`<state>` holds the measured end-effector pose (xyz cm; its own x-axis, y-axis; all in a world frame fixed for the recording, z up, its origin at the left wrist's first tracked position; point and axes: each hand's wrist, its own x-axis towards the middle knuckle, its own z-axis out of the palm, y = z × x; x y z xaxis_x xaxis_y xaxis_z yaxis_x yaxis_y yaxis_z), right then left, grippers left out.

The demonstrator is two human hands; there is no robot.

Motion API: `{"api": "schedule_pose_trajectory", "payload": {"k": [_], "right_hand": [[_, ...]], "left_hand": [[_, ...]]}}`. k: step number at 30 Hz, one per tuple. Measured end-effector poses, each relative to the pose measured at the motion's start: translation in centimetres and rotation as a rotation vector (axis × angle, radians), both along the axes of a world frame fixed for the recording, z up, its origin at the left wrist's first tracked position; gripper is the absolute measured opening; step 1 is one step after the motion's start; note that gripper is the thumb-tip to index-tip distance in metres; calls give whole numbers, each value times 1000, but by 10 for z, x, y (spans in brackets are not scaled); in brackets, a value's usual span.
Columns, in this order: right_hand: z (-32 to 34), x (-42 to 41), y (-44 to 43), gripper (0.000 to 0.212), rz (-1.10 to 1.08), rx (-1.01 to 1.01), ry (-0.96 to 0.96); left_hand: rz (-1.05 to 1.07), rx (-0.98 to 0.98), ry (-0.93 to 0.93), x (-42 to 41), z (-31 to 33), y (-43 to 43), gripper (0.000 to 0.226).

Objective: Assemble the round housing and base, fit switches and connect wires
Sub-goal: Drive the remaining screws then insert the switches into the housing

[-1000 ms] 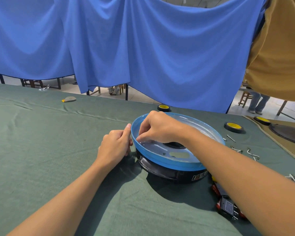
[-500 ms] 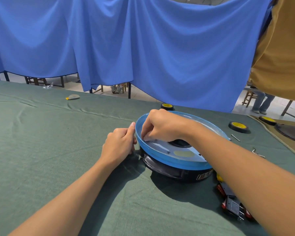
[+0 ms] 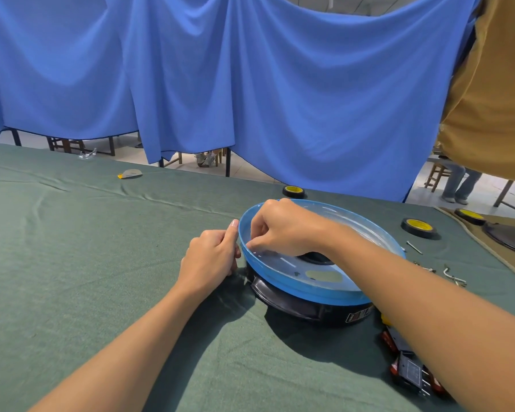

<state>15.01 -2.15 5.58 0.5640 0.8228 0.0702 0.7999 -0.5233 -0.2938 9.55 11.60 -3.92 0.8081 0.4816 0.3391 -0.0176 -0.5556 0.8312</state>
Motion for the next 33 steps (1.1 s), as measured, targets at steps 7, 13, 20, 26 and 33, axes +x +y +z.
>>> {"api": "schedule_pose_trajectory", "payload": {"k": [7,13,20,26,33], "right_hand": [[9,1,-5,14,52,21,62],[1,0,0,25,1,-27,-63],[19,2,-52,27,-160,208,-122],[4,5,-138,16,-443,385,-231],[-34,1,-170,11,-768,378,-102]], "left_hand": [[12,3,15,0,1,0,67],[9,-10,10,0,2,0,66],[108,-27,-147,-5,8,-8,47],[-58,139,-242,-11,7,-24,69],[-117,138,-190,-10,10,-31,57]]}}
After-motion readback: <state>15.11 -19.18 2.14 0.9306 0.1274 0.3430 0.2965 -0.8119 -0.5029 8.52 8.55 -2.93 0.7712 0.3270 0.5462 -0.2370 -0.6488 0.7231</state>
